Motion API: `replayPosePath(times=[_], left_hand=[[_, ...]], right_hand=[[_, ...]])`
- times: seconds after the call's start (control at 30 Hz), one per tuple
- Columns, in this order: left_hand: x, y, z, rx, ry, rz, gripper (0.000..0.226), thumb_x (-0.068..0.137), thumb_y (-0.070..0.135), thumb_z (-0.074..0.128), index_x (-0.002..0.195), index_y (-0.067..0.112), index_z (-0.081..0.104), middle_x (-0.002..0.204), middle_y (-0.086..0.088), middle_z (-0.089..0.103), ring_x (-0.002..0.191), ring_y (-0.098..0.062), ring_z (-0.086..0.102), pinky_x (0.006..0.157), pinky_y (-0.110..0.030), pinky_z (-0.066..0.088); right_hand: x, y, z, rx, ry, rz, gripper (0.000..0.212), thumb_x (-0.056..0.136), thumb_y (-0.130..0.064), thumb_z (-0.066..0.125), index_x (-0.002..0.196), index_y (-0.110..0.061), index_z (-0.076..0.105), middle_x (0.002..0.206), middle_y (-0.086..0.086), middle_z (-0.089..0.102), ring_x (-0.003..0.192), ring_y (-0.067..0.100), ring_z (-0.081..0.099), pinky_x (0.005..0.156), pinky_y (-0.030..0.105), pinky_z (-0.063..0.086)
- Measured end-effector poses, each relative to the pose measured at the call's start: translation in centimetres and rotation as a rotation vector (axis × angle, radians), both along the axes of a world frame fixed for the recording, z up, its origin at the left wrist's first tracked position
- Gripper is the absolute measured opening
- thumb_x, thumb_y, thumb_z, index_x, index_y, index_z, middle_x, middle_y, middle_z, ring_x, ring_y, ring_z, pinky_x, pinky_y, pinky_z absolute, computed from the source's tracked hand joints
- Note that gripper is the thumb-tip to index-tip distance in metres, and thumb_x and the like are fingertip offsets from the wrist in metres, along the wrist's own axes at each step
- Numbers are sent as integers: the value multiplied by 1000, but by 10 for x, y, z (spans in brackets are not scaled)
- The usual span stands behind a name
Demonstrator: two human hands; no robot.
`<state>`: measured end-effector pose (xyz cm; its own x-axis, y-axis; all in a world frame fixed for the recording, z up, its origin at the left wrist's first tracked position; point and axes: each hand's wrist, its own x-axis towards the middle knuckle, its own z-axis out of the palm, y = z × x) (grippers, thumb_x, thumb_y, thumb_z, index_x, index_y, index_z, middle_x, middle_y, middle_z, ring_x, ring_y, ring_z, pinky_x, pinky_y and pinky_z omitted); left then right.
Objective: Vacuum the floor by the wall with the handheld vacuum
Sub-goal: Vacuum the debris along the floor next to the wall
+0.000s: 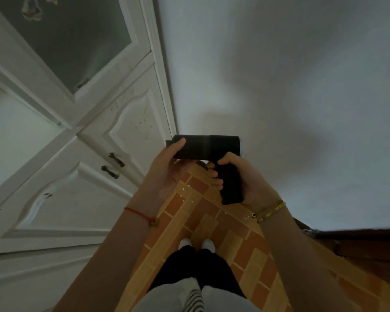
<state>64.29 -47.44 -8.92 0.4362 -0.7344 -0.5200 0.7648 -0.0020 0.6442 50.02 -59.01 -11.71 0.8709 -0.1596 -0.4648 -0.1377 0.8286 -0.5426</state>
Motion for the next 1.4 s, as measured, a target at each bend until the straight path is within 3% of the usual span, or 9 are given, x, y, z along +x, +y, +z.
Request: replayPosePath(times=[0.2,0.37,0.53,0.7,0.8,0.9,0.97,1.13,1.4], left_hand=[[21,-26,-63,39,-52,5,55,85,22,69,131,-2,52,109,-16,65,95,-26,70,86,-37,59],[47,-46,-167,117,-95,-24,48,88,25,69,128,2,57,122,-18,64,111,-30,67,98,-44,53],[74,-61,-320,135,-98,-46,39,86,27,71,118,7,63,105,-12,72,110,-30,68,97,-44,54],[98,-63,-420,177,-150,-138,50,86,28,71,129,5,59,119,-15,67,113,-25,66,90,-31,57],[110,-66,-508,171,-183,-173,56,85,27,70,134,5,55,103,-8,72,99,-16,69,89,-28,57],[118,-65,-586,180,-167,-180,65,76,27,73,135,6,55,123,-13,67,101,-16,71,87,-25,57],[122,-65,-627,160,-160,-171,63,73,26,74,131,7,57,119,-11,68,99,-15,72,87,-25,57],[124,-64,-713,104,-101,-166,45,78,21,72,120,11,61,111,-8,70,98,-17,72,91,-29,57],[124,-57,-786,61,-69,-149,44,82,20,70,124,12,57,104,-6,70,98,-19,71,91,-30,57]], right_hand=[[21,-27,-65,13,-8,4,10,83,-16,55,84,-7,54,71,4,48,53,13,46,50,22,42],[44,-50,-166,10,5,32,11,79,-17,57,83,-7,54,68,3,50,51,13,47,49,22,43],[68,-70,-316,-30,28,62,11,81,-19,54,83,-8,53,68,2,50,52,12,46,50,21,43],[79,-81,-407,-92,46,95,10,85,-18,50,80,-10,53,67,2,51,52,12,47,51,22,43],[89,-85,-494,-156,49,140,11,84,-20,50,79,-12,54,68,2,51,53,12,46,52,22,43],[97,-86,-577,-174,56,162,10,84,-20,50,79,-12,52,69,2,49,55,12,46,53,22,43],[101,-88,-620,-178,46,166,10,85,-20,49,79,-11,50,69,2,48,55,13,45,53,22,43],[105,-93,-704,-232,19,188,10,81,-21,53,80,-11,51,69,3,48,55,13,44,52,23,43],[106,-90,-775,-270,40,182,10,79,-20,58,79,-11,55,70,3,51,56,14,46,54,24,43]])
